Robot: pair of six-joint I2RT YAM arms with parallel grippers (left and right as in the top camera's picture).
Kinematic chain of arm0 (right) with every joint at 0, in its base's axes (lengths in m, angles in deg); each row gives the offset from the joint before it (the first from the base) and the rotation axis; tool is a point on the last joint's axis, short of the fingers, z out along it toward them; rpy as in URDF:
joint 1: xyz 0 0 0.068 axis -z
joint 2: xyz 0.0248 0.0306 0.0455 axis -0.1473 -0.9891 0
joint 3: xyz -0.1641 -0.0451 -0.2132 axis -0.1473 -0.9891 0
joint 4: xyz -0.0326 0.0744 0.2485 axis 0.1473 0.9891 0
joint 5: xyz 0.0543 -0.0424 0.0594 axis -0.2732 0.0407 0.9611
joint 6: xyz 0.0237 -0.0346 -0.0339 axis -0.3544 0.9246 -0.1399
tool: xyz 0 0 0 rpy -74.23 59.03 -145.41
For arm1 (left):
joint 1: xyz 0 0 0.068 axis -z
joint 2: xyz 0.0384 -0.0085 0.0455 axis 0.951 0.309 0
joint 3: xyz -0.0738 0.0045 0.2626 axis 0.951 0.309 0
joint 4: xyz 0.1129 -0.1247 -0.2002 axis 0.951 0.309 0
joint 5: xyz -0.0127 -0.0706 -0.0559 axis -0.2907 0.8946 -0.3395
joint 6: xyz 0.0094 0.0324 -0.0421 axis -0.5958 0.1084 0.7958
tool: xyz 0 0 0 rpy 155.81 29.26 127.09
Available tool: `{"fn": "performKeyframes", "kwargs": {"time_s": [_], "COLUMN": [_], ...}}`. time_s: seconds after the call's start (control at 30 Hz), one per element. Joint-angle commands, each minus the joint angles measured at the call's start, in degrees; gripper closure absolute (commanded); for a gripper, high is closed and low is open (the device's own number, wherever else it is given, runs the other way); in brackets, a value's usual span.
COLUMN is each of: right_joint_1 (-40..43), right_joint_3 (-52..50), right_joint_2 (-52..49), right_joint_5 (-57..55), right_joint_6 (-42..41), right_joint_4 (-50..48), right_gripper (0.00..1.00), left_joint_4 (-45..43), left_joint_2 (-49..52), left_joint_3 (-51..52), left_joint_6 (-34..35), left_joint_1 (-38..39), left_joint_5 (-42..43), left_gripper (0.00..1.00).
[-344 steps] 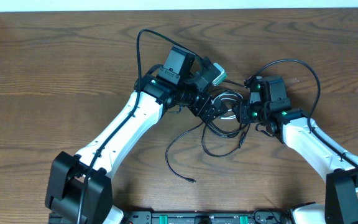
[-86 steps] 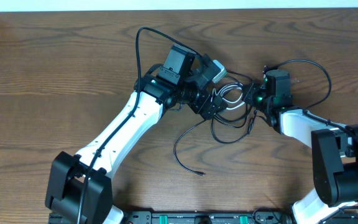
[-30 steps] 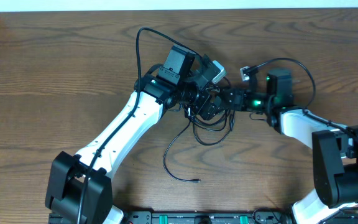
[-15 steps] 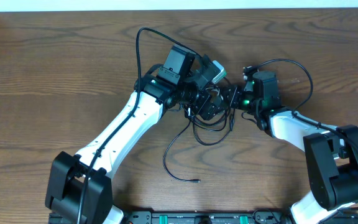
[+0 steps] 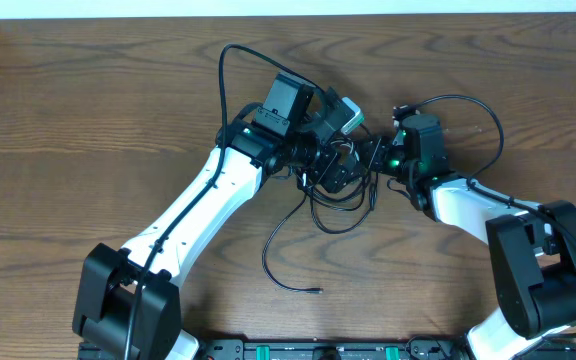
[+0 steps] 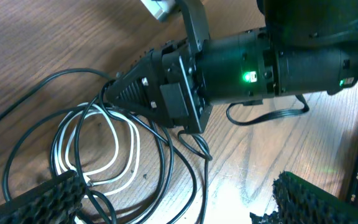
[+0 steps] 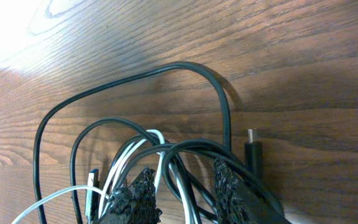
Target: Untangle cables
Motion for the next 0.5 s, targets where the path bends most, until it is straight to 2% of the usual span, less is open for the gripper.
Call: {"fn": "performKeyframes", "kwargs": {"time_s": [0.0,0.23,0.47], "right_joint_1": [-1.16,-2.21,-2.97], "right_joint_3": [0.11,0.11,0.11], "right_joint_2": [0.87,0.87,-0.31], "right_joint_5": [-2.75,-4.04,-6.16], "right_joint_6": [-1.22,-1.25,-2.95], "right_joint_4": [-0.15,-0.07,-0.52], "right_gripper": [0.71,0.71,0.72], "left_joint_4": [-0.02,-0.02,0.44], "left_joint_2": [0.17,0.17,0.17], "left_joint_3": [-0.20,-0.20,-0.20], "left_joint_6": [-0.37,-0.39,-0.35], "left_joint_1": [-0.22,-0.24,-0.24], "left_joint_5": [-0.52,-0.59,-4.61], "left_gripper": [0.02,0.02,0.02]}}
